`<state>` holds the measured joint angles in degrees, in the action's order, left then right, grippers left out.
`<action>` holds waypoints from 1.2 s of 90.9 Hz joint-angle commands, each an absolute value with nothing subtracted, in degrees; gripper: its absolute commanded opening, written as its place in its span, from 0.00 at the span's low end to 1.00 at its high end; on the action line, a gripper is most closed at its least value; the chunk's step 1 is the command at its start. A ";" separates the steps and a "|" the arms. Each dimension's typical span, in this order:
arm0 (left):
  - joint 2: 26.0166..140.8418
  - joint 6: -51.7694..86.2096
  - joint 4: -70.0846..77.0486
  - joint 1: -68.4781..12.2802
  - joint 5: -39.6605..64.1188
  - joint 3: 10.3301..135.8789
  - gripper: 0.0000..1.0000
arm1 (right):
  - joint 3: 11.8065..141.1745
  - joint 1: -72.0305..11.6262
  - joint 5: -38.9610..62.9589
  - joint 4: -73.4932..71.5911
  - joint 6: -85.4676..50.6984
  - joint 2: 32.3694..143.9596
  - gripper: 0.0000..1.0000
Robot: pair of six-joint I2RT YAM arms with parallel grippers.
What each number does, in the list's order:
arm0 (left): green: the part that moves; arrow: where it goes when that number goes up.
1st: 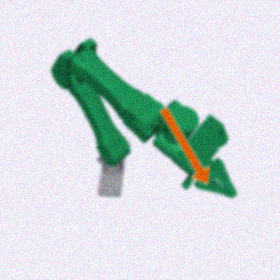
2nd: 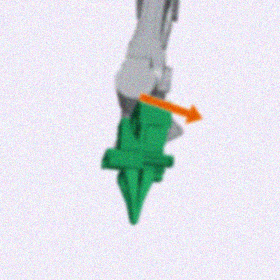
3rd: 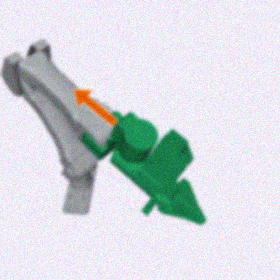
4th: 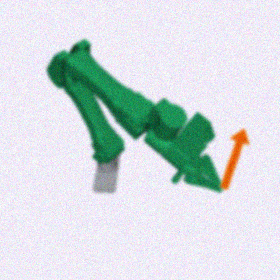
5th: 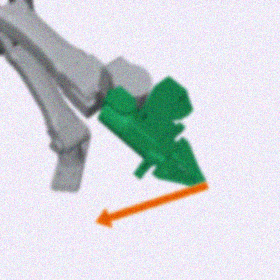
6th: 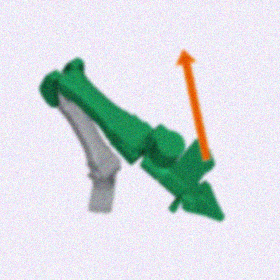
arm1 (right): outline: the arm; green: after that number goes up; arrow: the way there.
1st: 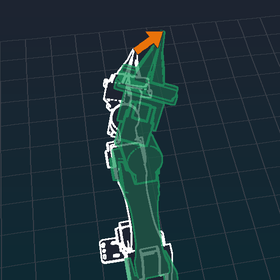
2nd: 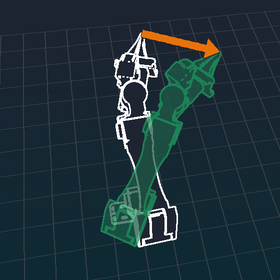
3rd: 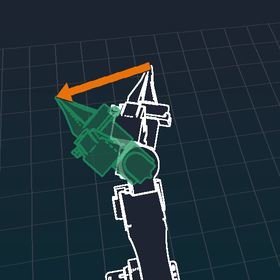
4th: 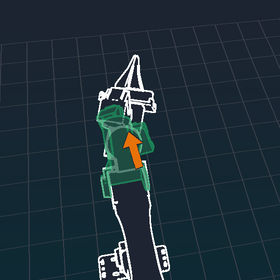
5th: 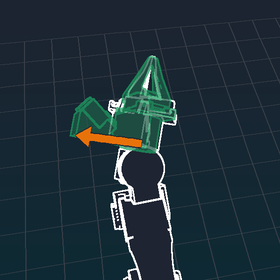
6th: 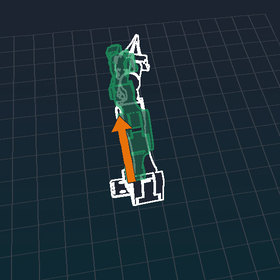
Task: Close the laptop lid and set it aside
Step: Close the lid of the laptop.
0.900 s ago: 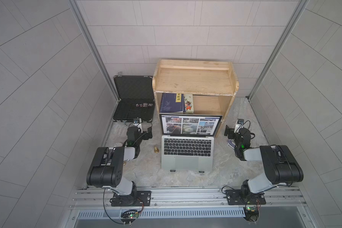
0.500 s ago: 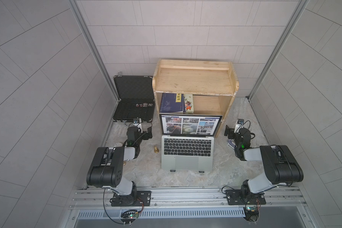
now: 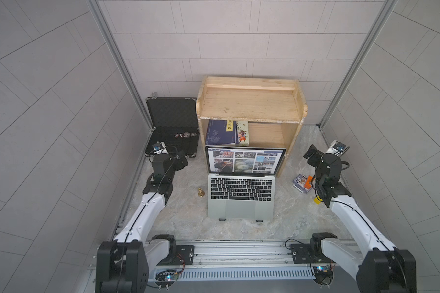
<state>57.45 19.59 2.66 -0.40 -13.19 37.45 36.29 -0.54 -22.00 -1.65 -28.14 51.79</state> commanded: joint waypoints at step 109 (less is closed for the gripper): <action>59.17 39.28 -43.04 -10.83 18.63 76.52 1.00 | 71.67 -2.61 28.51 47.68 -40.67 45.18 1.00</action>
